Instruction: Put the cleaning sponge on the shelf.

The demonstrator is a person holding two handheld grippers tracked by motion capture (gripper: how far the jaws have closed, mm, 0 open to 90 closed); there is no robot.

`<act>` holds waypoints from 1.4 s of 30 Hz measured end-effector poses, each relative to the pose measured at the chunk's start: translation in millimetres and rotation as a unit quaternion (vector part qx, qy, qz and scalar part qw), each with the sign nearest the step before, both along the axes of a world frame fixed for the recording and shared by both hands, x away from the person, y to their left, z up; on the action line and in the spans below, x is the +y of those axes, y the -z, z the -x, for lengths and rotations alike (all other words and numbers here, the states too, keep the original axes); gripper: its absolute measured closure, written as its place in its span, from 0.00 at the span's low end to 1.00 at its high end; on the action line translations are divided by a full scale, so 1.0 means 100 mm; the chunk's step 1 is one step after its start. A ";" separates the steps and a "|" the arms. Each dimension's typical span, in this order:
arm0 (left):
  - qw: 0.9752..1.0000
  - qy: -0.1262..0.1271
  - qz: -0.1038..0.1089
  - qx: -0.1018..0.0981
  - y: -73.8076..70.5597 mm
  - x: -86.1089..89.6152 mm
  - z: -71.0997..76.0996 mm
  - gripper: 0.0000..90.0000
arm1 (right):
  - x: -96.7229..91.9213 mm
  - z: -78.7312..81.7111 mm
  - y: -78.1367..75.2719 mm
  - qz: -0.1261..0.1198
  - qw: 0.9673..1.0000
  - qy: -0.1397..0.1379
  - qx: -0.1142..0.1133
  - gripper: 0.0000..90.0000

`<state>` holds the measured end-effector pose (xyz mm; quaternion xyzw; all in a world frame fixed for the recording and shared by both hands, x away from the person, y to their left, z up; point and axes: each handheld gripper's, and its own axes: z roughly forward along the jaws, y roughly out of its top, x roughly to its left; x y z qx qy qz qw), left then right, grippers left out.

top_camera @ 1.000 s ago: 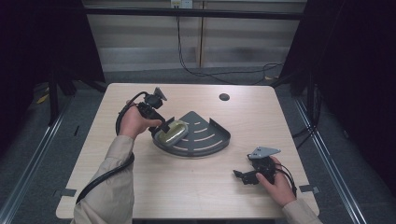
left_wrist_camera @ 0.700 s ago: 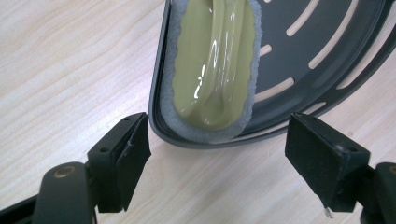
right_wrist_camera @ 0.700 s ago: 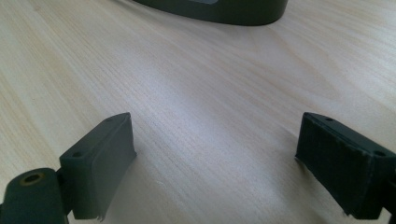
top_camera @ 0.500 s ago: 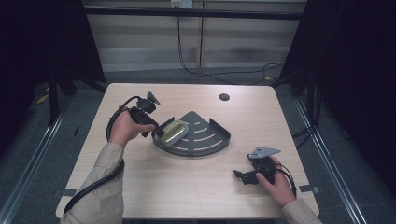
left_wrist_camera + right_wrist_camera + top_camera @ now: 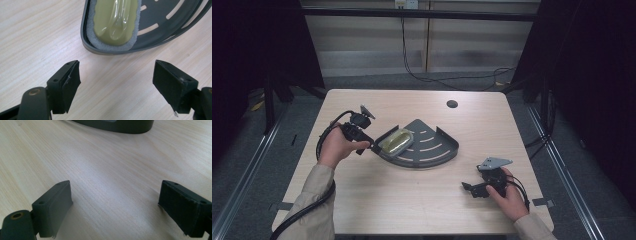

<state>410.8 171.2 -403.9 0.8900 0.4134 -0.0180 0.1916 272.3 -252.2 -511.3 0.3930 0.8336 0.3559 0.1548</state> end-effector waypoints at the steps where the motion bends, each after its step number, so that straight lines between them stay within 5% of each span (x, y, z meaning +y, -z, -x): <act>1: 1.000 -0.002 -0.001 0.000 0.01 0.02 0.01 0.24 | 0.00 0.00 0.00 0.000 1.000 0.000 0.000 0.12; 34: 0.999 -0.021 0.024 -0.009 0.49 0.36 0.44 0.24 | 0.00 0.00 0.00 0.000 1.000 0.000 0.000 0.12; 42: 1.000 -0.013 0.011 -0.018 0.55 0.39 0.51 0.24 | 0.00 0.00 0.00 0.000 1.000 0.000 0.000 0.12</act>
